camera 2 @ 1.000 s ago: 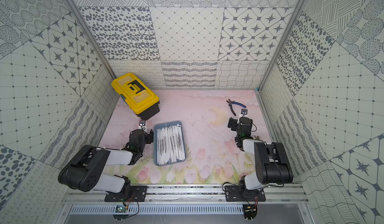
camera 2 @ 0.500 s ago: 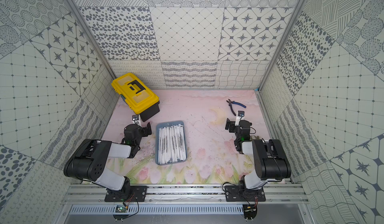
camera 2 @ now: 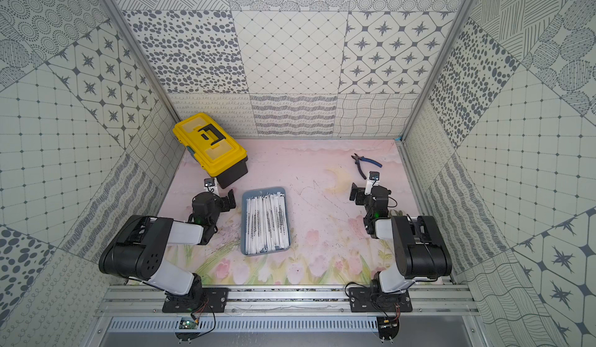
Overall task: Put the straws into the storage box
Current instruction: Reset both arms
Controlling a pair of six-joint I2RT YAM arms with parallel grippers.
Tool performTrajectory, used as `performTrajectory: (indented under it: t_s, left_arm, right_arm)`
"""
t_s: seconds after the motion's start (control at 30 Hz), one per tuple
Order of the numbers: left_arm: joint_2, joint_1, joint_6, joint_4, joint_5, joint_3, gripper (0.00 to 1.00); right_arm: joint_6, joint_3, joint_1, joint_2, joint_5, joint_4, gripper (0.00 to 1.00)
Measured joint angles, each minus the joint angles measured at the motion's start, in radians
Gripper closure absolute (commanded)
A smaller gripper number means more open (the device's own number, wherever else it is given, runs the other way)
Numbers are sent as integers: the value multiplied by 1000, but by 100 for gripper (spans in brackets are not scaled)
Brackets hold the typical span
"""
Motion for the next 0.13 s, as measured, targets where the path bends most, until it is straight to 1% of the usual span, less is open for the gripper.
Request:
performTrajectory:
  t_s: [0.13]
  left_arm:
    - [3, -3, 2, -3, 4, 13, 1]
  right_arm:
    - [0, 0, 0, 0, 0, 0, 1]
